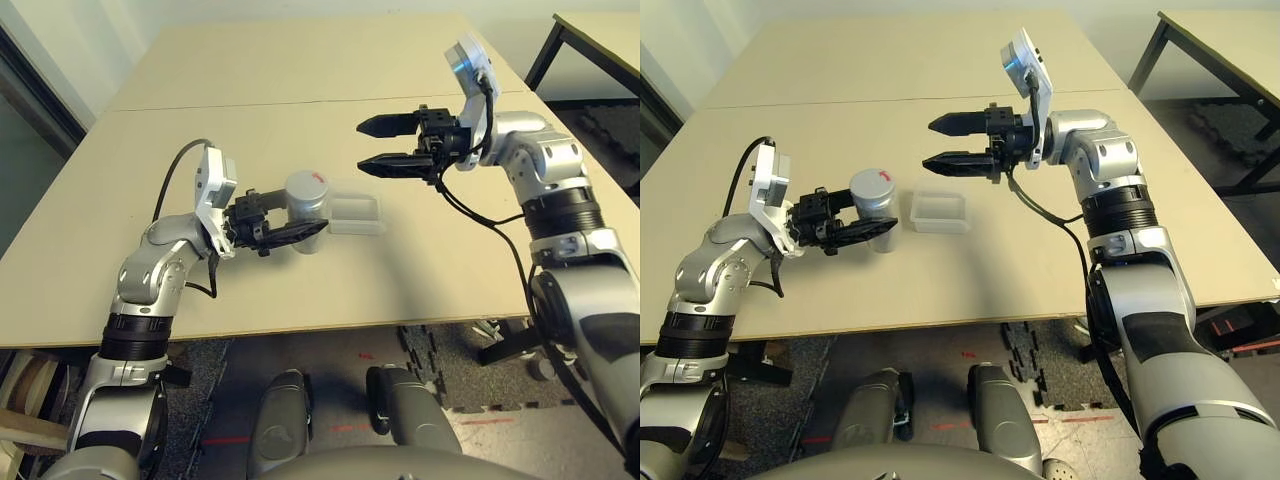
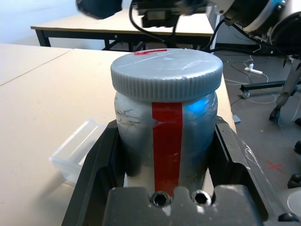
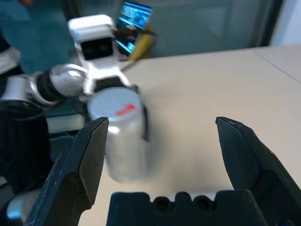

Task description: Pour the medicine from the bottle into the box.

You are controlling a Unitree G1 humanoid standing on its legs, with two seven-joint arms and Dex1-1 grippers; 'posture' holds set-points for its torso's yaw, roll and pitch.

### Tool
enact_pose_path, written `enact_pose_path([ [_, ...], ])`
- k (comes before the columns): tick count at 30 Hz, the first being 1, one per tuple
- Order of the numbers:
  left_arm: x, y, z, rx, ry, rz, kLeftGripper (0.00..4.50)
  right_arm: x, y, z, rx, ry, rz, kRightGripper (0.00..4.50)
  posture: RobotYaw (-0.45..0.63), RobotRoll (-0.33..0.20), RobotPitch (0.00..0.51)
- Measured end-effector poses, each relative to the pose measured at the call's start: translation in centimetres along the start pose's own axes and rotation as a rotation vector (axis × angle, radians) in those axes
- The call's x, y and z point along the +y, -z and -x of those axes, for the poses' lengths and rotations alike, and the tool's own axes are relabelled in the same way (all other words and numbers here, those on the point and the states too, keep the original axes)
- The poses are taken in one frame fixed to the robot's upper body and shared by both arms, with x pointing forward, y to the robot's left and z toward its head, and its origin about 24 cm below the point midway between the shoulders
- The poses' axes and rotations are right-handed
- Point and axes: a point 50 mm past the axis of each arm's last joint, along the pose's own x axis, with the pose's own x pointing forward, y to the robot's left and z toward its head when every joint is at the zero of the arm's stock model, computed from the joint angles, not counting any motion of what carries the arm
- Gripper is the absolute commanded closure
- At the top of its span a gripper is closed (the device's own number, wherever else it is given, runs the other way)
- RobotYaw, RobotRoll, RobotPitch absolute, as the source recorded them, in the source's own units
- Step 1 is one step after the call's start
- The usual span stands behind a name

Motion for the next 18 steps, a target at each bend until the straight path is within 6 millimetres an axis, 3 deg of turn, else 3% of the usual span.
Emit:
enact_pose_path([
  [4, 0.3, 0.1, 0.1, -0.009, -0.011, 0.004, 1.91, 0.9, 0.1, -2.0, -0.035, -0.053, -0.006, 0.00, 0.00, 0.000, 0.088],
  [18, 0.6, -0.1, -0.5, -0.042, -0.009, -0.007, 1.91, 0.7, 1.2, -5.8, 0.000, -0.063, -0.027, 0.00, -0.01, 0.000, 0.081],
])
